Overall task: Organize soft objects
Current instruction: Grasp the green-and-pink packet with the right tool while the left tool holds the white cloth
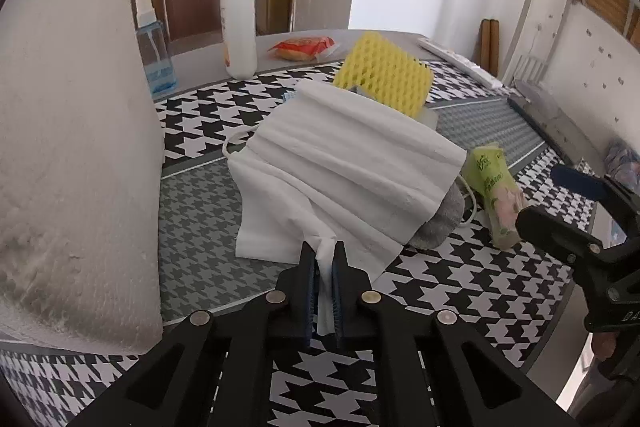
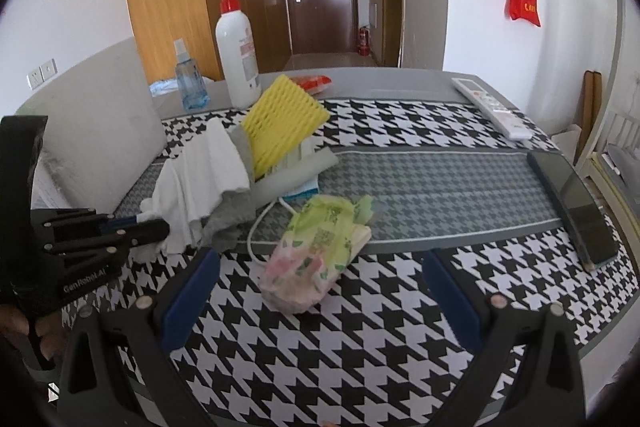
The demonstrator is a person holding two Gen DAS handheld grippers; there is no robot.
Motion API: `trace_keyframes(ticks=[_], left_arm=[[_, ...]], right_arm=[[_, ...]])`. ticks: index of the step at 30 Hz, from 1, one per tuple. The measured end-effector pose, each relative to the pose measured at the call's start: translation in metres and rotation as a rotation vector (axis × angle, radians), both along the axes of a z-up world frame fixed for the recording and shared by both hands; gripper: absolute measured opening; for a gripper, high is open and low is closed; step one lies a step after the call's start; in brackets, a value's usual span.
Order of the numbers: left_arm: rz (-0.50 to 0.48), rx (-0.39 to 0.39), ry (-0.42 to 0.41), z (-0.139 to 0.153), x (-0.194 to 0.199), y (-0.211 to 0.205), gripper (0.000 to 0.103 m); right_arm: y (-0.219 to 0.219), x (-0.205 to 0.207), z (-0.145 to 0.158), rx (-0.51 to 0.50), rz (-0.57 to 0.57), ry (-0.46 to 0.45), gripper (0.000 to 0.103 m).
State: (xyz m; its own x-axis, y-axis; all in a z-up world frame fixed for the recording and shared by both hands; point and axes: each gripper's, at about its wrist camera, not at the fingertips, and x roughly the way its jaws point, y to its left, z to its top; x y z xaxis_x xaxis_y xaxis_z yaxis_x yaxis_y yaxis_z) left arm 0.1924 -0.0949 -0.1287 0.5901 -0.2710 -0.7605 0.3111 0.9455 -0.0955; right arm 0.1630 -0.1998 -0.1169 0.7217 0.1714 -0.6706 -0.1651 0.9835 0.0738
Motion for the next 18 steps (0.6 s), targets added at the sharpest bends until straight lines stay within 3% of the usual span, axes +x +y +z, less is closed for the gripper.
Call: trace_keyframes(ticks=[8,13,18], left_arm=[[-0.023,-0.027,-0.057,0.008,-0.009,0.0,0.006],[-0.034,-0.035,-0.097,0.013,-0.015,0.0,0.006],[-0.044,-0.051,-0.122,0.017,-0.018,0.0,0.006]], right_arm=[[0.009,0.014,-0.005,0.009,-0.003,0.053,0.101],[0.009,0.015,-0.008,-0.002,-0.028,0.073,0.085],[0.005,0.017,-0.014,-0.001,-0.055,0.104,0.076]])
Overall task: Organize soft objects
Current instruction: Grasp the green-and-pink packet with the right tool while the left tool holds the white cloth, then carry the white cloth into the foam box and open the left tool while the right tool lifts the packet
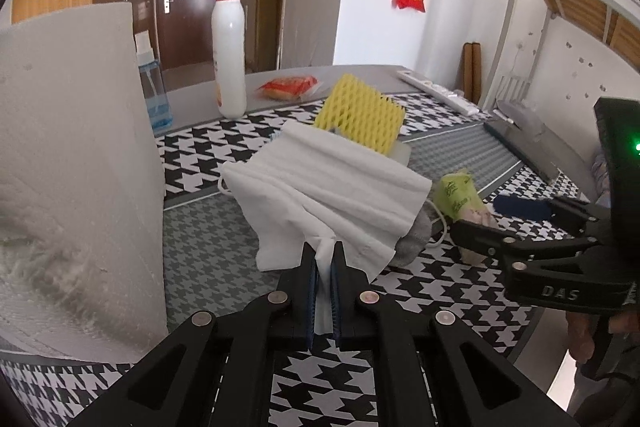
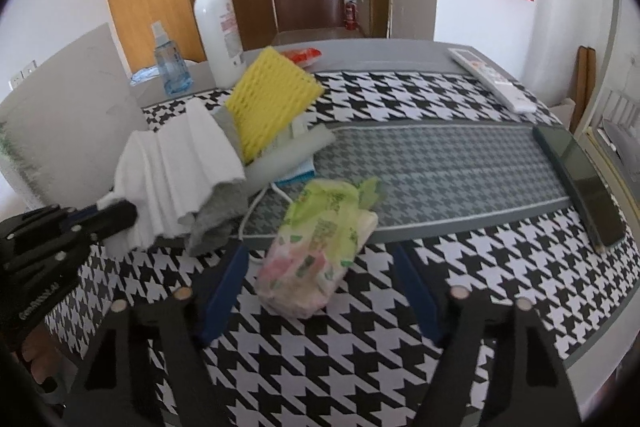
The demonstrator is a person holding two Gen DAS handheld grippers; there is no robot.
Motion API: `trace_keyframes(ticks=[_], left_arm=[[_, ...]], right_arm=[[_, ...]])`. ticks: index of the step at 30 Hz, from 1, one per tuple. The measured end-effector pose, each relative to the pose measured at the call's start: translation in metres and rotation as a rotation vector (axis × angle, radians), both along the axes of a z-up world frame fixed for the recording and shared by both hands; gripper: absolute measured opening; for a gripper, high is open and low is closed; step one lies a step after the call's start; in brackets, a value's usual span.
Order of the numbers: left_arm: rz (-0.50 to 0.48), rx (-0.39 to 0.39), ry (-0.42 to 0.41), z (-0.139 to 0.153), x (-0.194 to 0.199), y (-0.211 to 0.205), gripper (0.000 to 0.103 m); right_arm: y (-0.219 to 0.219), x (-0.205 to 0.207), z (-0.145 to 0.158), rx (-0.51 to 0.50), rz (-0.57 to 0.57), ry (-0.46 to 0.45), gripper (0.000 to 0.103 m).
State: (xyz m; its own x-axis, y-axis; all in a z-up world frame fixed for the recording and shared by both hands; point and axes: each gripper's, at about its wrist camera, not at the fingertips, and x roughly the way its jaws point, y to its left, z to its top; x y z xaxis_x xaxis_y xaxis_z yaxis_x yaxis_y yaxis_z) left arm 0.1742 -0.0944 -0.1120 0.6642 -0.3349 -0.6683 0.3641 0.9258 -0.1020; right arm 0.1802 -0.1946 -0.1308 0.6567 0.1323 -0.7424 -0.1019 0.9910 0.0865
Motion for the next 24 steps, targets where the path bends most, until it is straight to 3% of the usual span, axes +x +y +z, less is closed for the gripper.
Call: trace_keyframes(ticks=[6,8,24], left_arm=[[-0.013,-0.018,-0.011,0.003,-0.003,0.0,0.006],[-0.013,-0.032,-0.015,0.006,-0.004,0.001,0.006],[-0.035,-0.063,-0.101,0.029,-0.023,0.006,0.005]], right_arm=[[-0.004,0.003,-0.008,0.003,-0.012,0.026,0.058],[-0.007,0.004,-0.007,0.011,-0.024,0.026,0.04],[-0.013,-0.026,0.023,0.053,-0.027,-0.077,0.036]])
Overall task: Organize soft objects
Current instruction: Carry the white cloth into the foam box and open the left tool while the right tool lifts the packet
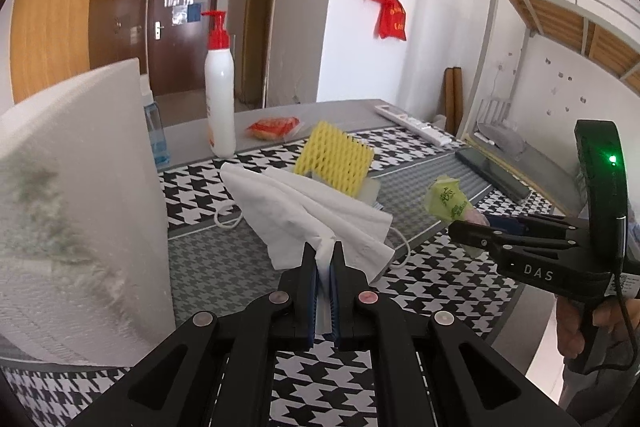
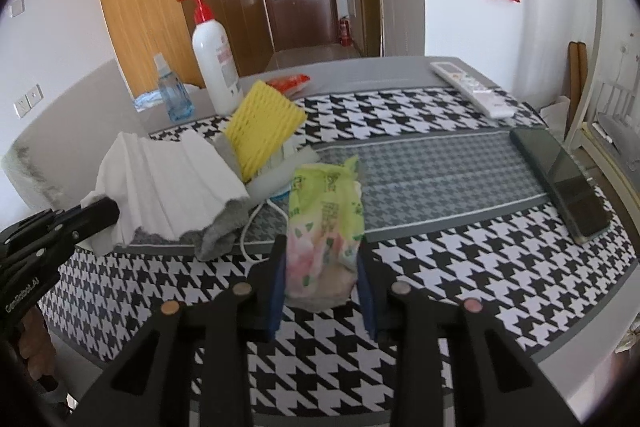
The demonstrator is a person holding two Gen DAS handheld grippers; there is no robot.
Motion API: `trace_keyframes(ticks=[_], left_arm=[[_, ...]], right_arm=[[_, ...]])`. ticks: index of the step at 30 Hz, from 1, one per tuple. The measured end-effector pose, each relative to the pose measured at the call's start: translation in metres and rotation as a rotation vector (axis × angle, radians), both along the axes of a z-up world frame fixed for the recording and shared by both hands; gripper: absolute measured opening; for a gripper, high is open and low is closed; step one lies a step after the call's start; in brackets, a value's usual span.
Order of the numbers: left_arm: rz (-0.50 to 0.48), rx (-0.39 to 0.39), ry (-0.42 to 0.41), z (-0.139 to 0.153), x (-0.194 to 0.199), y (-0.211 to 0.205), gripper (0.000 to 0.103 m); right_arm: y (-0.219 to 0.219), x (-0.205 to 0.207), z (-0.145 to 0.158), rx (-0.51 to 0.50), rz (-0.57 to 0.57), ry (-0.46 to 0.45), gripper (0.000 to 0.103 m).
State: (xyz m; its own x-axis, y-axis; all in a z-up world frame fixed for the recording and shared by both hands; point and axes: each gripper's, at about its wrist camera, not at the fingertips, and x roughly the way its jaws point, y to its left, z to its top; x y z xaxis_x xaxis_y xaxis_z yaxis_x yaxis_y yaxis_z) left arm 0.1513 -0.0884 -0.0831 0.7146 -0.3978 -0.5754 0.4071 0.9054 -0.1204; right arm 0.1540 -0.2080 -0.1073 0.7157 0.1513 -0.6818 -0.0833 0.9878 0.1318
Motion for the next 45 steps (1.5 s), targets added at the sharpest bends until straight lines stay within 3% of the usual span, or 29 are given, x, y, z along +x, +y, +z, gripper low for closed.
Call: trace_keyframes(ticks=[18,45], left_arm=[[0.039,0.019,-0.12,0.037,-0.03,0.007,0.005],[0.117,0.064,-0.207,0.067,-0.026,0.012,0.005]], right_arm=[[0.002,-0.028,0.032,0.011,0.038,-0.124,0.036],[0.019,-0.039,0.074,-0.02,0.09,-0.254,0.036]])
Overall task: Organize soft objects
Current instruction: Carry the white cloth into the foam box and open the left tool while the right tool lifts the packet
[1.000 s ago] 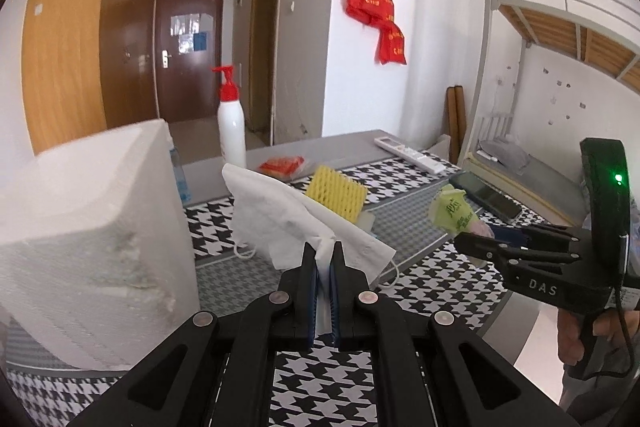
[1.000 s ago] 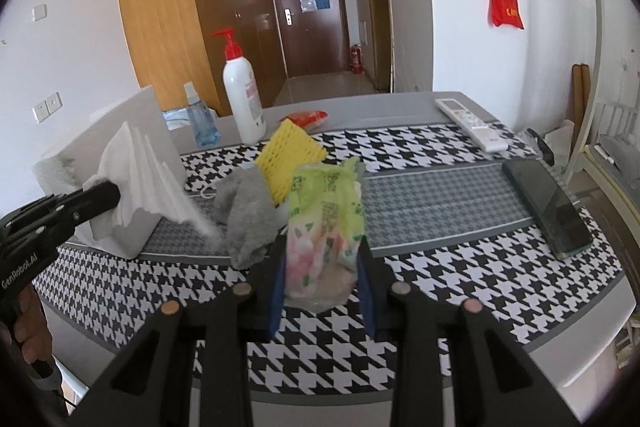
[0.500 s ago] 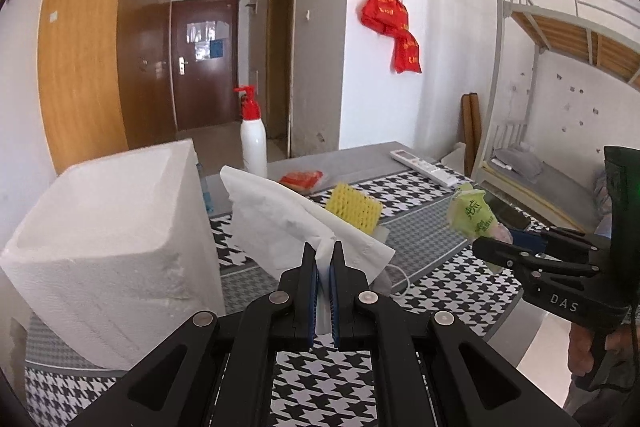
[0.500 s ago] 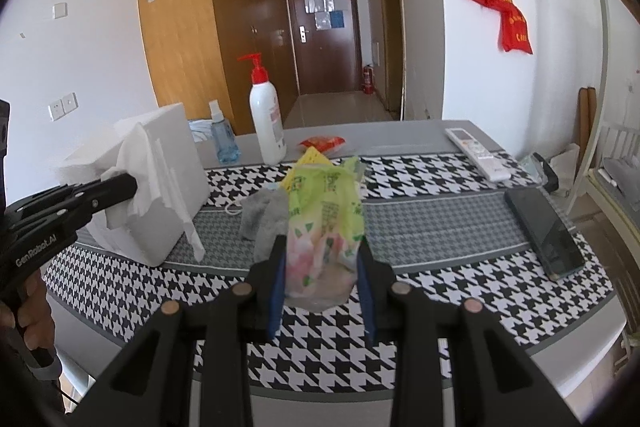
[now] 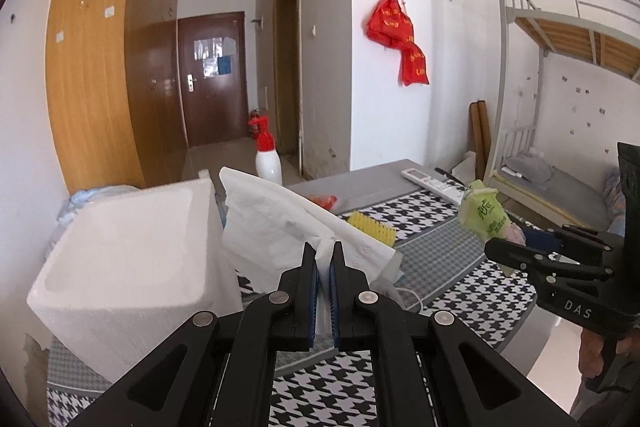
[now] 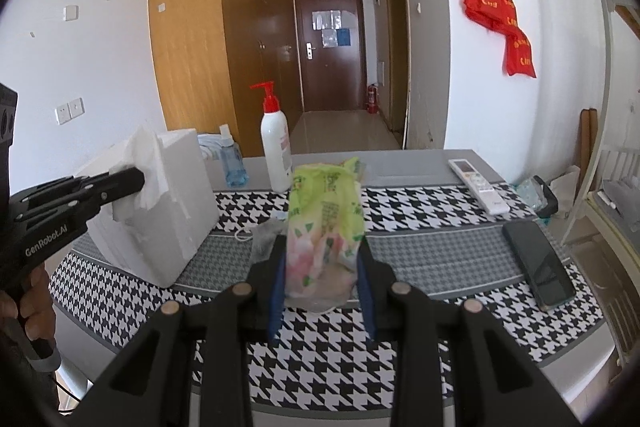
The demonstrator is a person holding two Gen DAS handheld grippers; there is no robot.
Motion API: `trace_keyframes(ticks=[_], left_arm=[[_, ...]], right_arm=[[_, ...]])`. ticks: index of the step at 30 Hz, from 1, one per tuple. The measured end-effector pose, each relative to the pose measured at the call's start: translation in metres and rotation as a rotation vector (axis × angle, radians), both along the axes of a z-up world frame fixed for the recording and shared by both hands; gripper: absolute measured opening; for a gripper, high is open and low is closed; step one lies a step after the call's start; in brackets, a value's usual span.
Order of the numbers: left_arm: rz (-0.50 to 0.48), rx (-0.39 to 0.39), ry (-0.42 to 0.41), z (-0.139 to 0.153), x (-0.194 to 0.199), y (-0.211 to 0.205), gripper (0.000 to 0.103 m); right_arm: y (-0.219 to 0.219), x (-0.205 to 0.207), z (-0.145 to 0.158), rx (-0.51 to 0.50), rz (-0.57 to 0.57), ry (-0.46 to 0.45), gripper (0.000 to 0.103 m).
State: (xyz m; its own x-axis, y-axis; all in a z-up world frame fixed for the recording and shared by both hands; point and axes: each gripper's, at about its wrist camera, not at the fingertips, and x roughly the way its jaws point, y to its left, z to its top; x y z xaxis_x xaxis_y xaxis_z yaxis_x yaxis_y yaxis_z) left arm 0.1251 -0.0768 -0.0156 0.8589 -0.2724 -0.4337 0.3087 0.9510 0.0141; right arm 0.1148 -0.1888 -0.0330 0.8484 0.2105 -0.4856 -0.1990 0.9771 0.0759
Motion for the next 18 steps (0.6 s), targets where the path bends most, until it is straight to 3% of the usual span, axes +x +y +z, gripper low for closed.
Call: trace_keyframes(ticks=[18], left_arm=[[0.017,-0.004,-0.056,0.032,0.007,0.006,0.005]], right_arm=[[0.012,0.003,0.026,-0.01,0.036,-0.059,0.036]])
